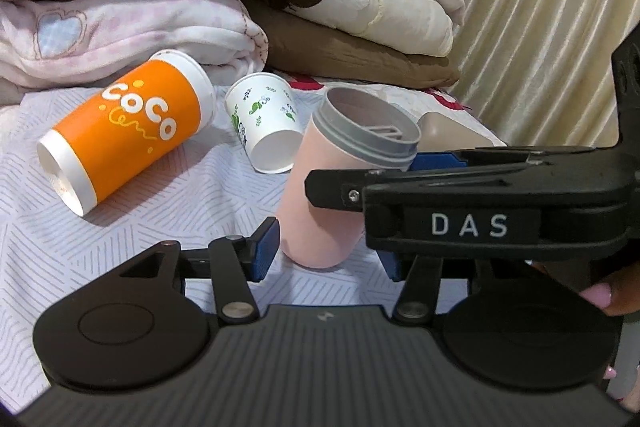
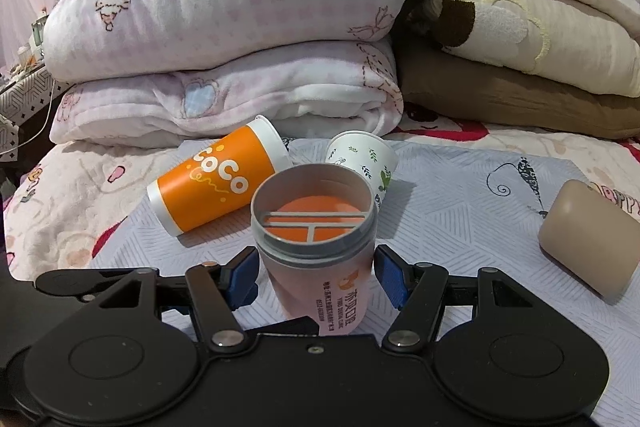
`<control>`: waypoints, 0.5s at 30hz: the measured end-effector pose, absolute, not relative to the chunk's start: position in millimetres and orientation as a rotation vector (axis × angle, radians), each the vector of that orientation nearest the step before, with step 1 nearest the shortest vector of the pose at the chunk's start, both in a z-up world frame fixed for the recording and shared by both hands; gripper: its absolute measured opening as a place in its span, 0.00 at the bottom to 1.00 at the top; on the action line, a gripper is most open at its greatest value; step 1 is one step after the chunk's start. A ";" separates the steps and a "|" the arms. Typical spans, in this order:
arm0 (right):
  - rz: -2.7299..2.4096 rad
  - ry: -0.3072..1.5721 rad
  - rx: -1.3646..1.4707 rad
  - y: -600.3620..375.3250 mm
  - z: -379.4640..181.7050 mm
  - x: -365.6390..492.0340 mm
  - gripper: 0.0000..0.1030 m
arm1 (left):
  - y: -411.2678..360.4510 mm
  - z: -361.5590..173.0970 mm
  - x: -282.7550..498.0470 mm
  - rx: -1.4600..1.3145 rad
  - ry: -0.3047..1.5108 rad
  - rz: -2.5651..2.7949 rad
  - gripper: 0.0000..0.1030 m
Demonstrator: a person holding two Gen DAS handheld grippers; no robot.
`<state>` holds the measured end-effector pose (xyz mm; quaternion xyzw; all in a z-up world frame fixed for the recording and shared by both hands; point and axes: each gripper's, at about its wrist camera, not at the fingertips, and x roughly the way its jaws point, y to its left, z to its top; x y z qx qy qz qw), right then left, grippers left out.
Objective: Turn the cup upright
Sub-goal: 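Open the right gripper and lift it away from the tumbler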
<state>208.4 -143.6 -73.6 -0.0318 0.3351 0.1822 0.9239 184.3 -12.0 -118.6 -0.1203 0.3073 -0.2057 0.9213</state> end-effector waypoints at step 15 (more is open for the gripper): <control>0.329 0.546 0.126 -174.4 -17.0 141.0 0.75 | 14.0 -49.2 122.2 -0.139 0.615 -0.322 0.50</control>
